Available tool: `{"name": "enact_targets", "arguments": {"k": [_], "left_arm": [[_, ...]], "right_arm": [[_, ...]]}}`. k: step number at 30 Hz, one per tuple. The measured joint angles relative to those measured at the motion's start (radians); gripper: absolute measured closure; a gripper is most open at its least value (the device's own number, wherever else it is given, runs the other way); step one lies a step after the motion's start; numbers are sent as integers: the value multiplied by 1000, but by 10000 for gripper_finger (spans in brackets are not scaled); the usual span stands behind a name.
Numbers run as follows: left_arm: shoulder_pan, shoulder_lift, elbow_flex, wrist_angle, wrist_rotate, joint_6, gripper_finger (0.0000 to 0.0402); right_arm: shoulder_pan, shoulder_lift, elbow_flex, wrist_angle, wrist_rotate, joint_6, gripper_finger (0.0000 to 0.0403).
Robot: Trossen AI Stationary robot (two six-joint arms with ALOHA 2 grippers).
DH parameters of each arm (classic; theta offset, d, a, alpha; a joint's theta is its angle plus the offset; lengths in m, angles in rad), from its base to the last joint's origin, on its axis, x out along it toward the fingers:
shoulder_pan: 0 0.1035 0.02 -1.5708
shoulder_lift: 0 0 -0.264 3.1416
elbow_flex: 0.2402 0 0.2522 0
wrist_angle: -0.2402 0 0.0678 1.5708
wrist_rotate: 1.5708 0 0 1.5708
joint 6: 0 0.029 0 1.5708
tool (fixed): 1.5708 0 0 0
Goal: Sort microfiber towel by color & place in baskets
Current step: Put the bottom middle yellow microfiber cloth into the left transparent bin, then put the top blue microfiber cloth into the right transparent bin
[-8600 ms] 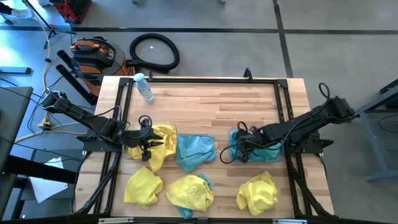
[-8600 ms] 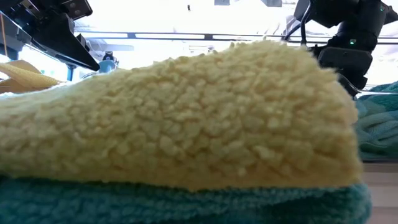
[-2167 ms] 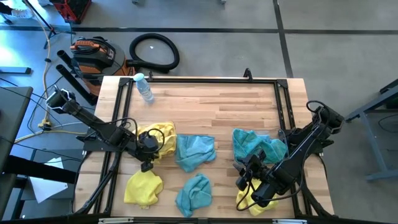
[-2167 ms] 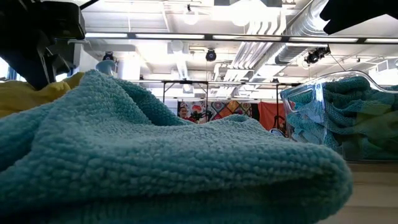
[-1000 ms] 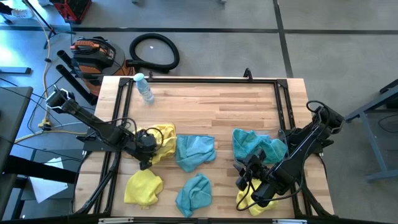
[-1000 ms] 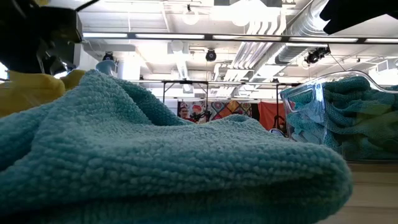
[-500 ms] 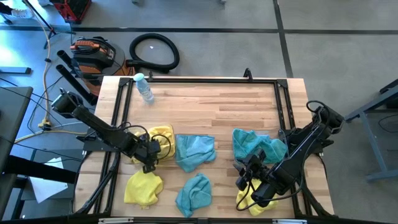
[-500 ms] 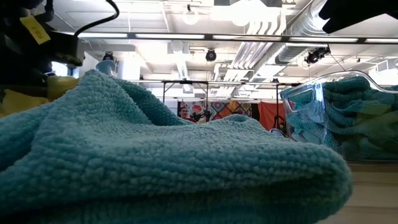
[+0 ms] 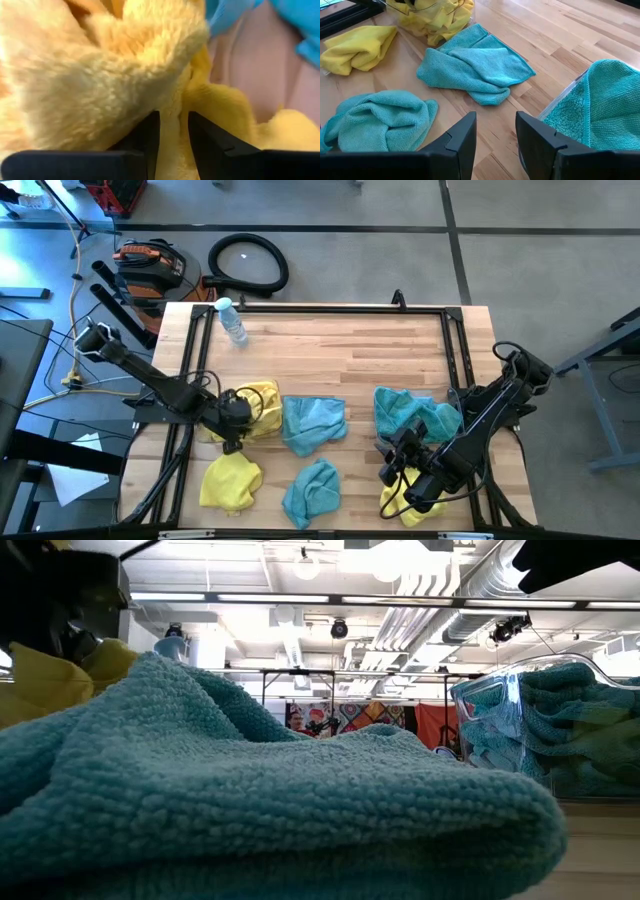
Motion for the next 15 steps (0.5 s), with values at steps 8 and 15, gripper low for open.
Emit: {"name": "enact_targets", "arguments": {"k": [8,15], "left_arm": [[1,-130,0,-19,-43,49,310],[1,-171,0,37,-109,174,310]], "right_arm": [[0,0,0,0,10,-33,270],[-65,0,0,89,100,-148,270]]}}
